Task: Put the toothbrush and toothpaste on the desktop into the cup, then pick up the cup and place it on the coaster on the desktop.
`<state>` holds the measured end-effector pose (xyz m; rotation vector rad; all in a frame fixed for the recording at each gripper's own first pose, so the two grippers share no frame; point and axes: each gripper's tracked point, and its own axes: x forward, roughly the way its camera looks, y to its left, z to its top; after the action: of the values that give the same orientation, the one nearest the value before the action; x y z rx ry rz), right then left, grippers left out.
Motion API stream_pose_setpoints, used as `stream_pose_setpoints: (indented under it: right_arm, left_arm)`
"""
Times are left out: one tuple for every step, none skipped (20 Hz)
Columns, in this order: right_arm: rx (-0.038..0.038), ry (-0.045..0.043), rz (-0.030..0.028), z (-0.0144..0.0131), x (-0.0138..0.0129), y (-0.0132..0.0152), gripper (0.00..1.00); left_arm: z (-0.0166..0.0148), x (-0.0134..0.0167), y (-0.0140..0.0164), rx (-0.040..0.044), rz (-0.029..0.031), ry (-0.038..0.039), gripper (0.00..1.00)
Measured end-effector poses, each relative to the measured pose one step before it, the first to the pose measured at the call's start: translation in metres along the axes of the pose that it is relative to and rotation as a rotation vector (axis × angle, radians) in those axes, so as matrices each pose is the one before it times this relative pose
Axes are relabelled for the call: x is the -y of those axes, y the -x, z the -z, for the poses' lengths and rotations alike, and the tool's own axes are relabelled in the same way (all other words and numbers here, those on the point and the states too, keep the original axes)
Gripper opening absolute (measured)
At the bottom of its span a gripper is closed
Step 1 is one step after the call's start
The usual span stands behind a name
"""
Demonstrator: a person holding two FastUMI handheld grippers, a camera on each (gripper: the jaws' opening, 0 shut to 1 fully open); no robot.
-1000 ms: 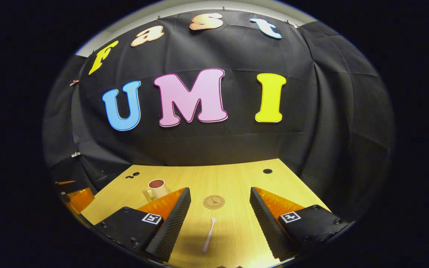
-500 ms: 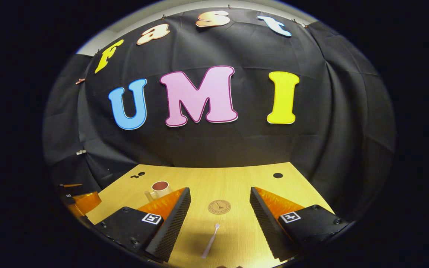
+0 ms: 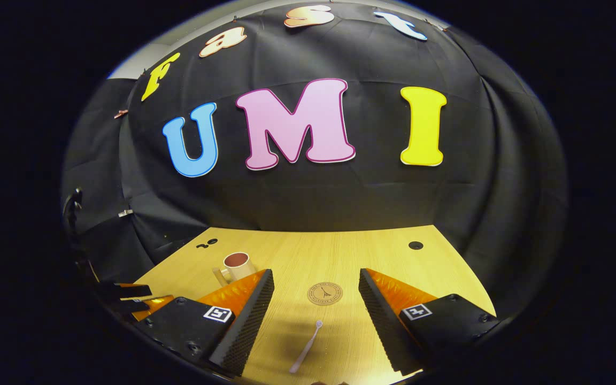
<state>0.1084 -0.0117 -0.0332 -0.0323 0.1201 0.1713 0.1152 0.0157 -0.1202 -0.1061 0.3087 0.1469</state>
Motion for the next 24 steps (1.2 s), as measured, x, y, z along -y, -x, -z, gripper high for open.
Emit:
stream_pose_setpoints:
  right_arm:
    - [-0.00535, 0.00556, -0.004, 0.00143, 0.0007, -0.00219, 0.98]
    - [-0.00536, 0.00421, -0.00168, 0.00281, 0.00145, -0.0014, 0.98]
    - [-0.00706, 0.00146, -0.00227, 0.00259, 0.00179, -0.00155, 0.98]
    - [-0.00962, 0.00001, -0.00243, 0.0027, 0.00057, -0.001, 0.98]
    - [-0.01184, 0.00065, -0.00131, 0.00519, 0.0022, -0.00187, 0.98]
    - [-0.01107, 0.00216, -0.00083, 0.00473, 0.00245, -0.00083, 0.98]
    - [-0.00884, 0.00234, 0.00158, 0.00333, 0.0016, -0.00059, 0.98]
    - [-0.0076, 0.00076, 0.00117, 0.00356, 0.00163, 0.00008, 0.98]
    - [-0.00859, -0.0044, -0.00188, 0.0035, 0.00142, 0.00055, 0.98]
    - [-0.00729, -0.01236, -0.01097, 0.00384, -0.00031, -0.00056, 0.98]
    - [-0.00311, -0.01213, -0.01177, 0.00163, -0.00124, 0.00095, 0.98]
    - [0.00128, -0.00348, -0.00497, 0.00121, -0.00034, 0.00101, 0.99]
    - [-0.003, 0.00492, 0.00253, 0.00198, 0.00149, -0.0006, 0.98]
    - [-0.0082, 0.0055, 0.00055, 0.00414, 0.00028, -0.00084, 0.99]
    - [-0.00723, 0.00129, 0.00117, 0.00385, 0.00048, -0.0011, 0.99]
    - [-0.00504, -0.0027, 0.00244, 0.0028, 0.0012, -0.00062, 0.99]
    - [-0.00413, -0.00407, 0.00015, 0.00153, 0.0, -0.00054, 0.98]
    - [-0.00636, -0.00243, 0.00104, 0.00192, -0.00148, -0.00168, 0.98]
    - [-0.00569, 0.00038, -0.00148, 0.00187, -0.00046, -0.00079, 0.98]
    - [-0.0014, 0.00156, -0.00128, 0.00068, -0.00088, -0.00074, 0.98]
    - [-0.00026, 0.00068, -0.00204, 0.00117, -0.00077, -0.0008, 0.98]
    - [-0.00171, 0.00134, -0.00247, 0.00249, -0.00119, -0.00072, 0.99]
    - [-0.00571, 0.00185, -0.00173, 0.00339, -0.00053, -0.00152, 0.98]
    - [-0.00577, 0.0027, -0.00044, 0.00411, -0.00013, -0.00123, 0.98]
  left_arm:
    - [0.01025, 0.00072, -0.00724, -0.02527, 0.0031, 0.00774, 1.0]
    - [0.00828, 0.00031, -0.00716, -0.02261, -0.00181, 0.00229, 1.0]
    - [0.00699, 0.00069, -0.00808, -0.01891, -0.00413, -0.00662, 1.0]
    - [0.0072, 0.0004, -0.00836, -0.02092, -0.00537, -0.01268, 0.99]
    - [0.008, 0.00074, -0.00867, -0.02003, -0.00628, -0.013, 1.0]
    - [0.00797, 0.00021, -0.00896, -0.02422, -0.00253, -0.00901, 1.0]
    - [0.00852, 0.00176, -0.00895, -0.01967, 0.00756, -0.00333, 1.0]
    - [0.0087, 0.00296, -0.00702, -0.02055, 0.0103, -0.00296, 1.0]
    - [0.00684, 0.00004, -0.00644, -0.01261, -0.00242, -0.00745, 1.0]
    - [0.00639, -0.00162, -0.00588, -0.01659, -0.00631, -0.00884, 1.0]
    - [0.00975, 0.00027, -0.0071, -0.02637, -0.00085, -0.00647, 1.0]
    - [0.00824, -0.00114, -0.00567, -0.0236, -0.00492, -0.00268, 1.0]
    - [0.00826, -0.00121, -0.0025, -0.02186, -0.00475, 0.00373, 1.0]
    - [0.0055, -0.00121, -0.00324, -0.01515, -0.00282, 0.0084, 1.0]
    - [0.00444, -0.00198, -0.00316, -0.01126, -0.00349, 0.00764, 1.0]
    - [0.00394, -0.00286, -0.00242, -0.01152, -0.00536, 0.00496, 1.0]
    - [0.00497, -0.00198, -0.00275, -0.0121, -0.00051, 0.00347, 1.0]
    - [0.00385, -0.00122, -0.00274, -0.00873, 0.00272, 0.00563, 1.0]
    - [-0.00312, -0.00187, -0.00032, 0.01782, 0.00079, 0.0038, 1.0]
    - [0.00002, -0.00091, -0.00279, 0.00242, -0.00026, -0.00331, 1.0]
    - [-0.00216, 0.00027, 0.00024, 0.01162, 0.00301, -0.00337, 0.98]
    - [-0.00119, 0.00035, -0.00267, 0.00064, 0.00357, -0.0038, 0.96]
    - [-0.00153, 0.00083, -0.00103, 0.00656, 0.00167, -0.00542, 0.87]
    - [-0.00065, 0.00207, -0.00156, -0.00248, 0.00627, -0.00612, 0.82]
